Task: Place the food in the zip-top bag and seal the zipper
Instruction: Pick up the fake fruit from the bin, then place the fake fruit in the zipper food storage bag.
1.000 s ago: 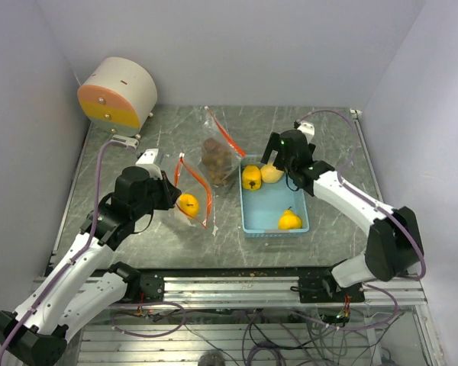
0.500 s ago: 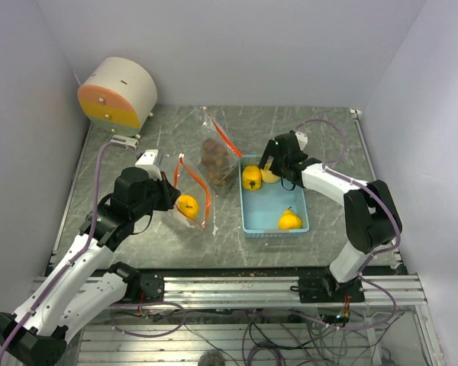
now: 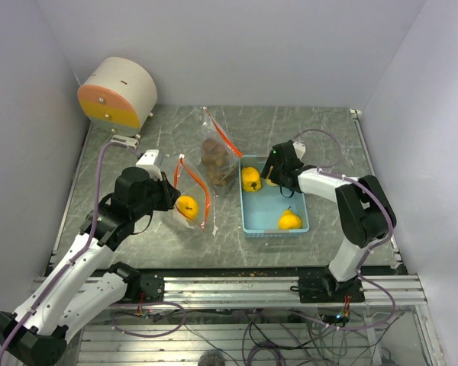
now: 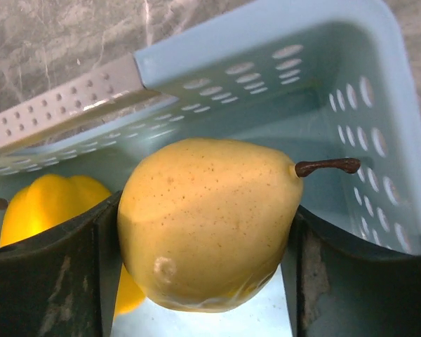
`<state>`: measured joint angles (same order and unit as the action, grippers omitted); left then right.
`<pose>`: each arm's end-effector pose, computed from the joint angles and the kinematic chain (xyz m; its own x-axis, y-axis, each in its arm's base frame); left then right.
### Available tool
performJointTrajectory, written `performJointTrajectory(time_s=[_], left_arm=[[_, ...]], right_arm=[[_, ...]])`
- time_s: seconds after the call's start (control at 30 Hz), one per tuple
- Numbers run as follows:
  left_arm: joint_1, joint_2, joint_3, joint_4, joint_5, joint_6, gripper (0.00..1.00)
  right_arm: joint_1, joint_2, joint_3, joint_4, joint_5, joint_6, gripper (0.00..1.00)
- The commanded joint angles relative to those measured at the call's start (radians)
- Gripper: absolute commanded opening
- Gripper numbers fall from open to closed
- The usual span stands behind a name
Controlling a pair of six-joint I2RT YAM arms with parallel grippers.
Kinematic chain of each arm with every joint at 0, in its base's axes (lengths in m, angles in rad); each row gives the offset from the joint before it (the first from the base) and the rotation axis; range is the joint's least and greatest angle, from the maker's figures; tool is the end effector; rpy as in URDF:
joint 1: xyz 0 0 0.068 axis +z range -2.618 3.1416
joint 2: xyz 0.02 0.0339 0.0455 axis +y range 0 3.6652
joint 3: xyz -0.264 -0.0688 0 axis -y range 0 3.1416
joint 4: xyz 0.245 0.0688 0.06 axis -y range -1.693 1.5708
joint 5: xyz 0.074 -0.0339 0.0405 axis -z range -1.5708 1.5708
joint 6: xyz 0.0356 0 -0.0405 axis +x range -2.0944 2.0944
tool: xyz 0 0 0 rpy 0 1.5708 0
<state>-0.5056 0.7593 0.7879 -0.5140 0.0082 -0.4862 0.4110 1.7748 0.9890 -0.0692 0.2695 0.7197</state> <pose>0.1474 -0.0819 0.3111 -0.5902 -0.2074 -0.7802 0.2431 0.8760 -0.4167 0.3340 0.1352 0.1594 -0.6685 0.4018 -0.6259 0.2868 0.9157 0.2815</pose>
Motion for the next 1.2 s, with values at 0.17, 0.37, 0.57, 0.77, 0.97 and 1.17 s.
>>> performJointTrajectory(time_s=[0.17, 0.37, 0.57, 0.77, 0.97, 1.17], left_arm=[[0.000, -0.012, 0.010, 0.000, -0.006, -0.003, 0.07], [0.000, -0.001, 0.019, -0.002, -0.011, -0.001, 0.07], [0.000, -0.011, 0.017, 0.000, -0.005, -0.009, 0.07], [0.000, -0.021, 0.028, 0.004, 0.026, -0.026, 0.07], [0.000, -0.027, 0.047, -0.016, 0.039, -0.028, 0.07], [0.000, -0.033, 0.045, -0.002, 0.077, -0.040, 0.07]], right_arm=[[0.045, -0.217, -0.036, -0.013, -0.047, -0.101, 0.58], [0.252, -0.447, -0.089, 0.087, -0.282, -0.208, 0.58], [0.366, -0.533, -0.187, 0.533, -0.756, -0.167, 0.58], [0.428, -0.408, -0.157, 0.756, -0.947, -0.108, 0.57], [0.470, -0.282, -0.096, 0.798, -0.941, -0.098, 0.57], [0.507, -0.214, -0.008, 0.616, -0.783, -0.199, 0.57]])
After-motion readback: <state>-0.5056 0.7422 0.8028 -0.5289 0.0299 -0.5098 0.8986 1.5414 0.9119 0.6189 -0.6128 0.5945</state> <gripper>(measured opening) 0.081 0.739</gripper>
